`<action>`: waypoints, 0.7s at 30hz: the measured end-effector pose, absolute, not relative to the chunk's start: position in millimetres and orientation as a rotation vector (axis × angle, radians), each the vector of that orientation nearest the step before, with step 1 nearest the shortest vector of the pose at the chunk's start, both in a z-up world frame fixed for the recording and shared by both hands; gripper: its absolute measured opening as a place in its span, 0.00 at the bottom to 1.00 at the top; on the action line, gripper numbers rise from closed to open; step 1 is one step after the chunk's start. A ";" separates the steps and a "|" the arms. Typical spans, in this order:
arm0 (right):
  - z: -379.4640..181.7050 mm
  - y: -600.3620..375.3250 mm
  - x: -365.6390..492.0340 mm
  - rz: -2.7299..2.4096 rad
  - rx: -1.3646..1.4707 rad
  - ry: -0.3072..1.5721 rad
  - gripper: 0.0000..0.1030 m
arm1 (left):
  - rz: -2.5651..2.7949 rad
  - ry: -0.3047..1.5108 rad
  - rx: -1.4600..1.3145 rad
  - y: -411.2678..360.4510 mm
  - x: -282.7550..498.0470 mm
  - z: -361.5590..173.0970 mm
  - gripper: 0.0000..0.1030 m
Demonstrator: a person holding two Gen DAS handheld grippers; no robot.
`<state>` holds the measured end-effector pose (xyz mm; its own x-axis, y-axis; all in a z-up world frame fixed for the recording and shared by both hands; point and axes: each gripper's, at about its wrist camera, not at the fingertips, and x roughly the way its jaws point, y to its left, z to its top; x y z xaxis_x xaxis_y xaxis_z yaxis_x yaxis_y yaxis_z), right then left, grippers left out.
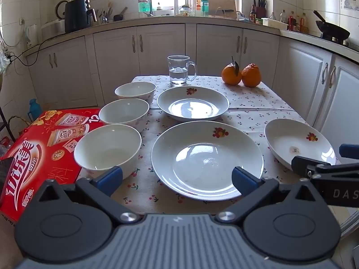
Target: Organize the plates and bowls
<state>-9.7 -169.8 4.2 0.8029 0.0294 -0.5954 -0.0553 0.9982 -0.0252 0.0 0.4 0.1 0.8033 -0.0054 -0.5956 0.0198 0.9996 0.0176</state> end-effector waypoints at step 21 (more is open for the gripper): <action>5.6 -168.1 -11.4 0.046 -0.053 0.632 1.00 | -0.003 0.637 0.026 1.8 -0.8 1.7 0.99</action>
<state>-11.4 -168.1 5.6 0.8057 0.0268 -0.5917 -0.0593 0.9976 -0.0356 -0.8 1.8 1.7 0.8040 0.0050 -0.5947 0.0107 0.9997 0.0229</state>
